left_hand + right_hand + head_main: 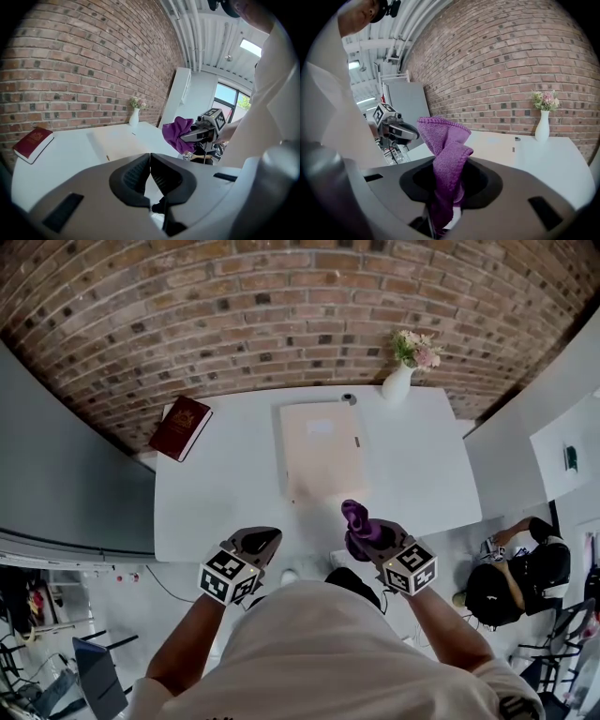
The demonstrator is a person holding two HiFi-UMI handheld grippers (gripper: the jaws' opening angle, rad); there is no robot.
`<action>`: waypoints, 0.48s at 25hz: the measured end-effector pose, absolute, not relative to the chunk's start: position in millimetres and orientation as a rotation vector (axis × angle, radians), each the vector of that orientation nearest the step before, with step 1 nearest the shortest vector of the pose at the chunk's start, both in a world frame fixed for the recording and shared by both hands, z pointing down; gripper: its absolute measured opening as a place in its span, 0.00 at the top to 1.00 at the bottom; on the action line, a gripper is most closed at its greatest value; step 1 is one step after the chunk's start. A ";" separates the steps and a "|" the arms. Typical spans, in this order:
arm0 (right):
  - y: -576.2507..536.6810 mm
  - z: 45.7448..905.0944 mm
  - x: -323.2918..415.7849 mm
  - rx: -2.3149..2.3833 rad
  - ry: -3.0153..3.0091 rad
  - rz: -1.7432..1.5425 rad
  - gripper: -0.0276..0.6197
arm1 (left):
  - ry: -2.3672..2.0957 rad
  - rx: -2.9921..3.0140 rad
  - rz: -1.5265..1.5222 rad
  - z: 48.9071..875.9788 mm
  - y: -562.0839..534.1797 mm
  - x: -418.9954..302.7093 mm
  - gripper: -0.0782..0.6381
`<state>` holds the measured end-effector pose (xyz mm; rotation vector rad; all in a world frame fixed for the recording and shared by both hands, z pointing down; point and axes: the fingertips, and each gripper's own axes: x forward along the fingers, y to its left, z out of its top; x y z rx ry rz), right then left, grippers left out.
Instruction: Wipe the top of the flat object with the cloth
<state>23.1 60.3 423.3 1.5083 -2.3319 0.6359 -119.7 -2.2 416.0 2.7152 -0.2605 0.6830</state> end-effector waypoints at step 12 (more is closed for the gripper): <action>66.6 410.2 -24.0 1.406 -2.368 0.540 0.74 | -0.289 2.735 0.639 405.6 8.1 -152.6 0.86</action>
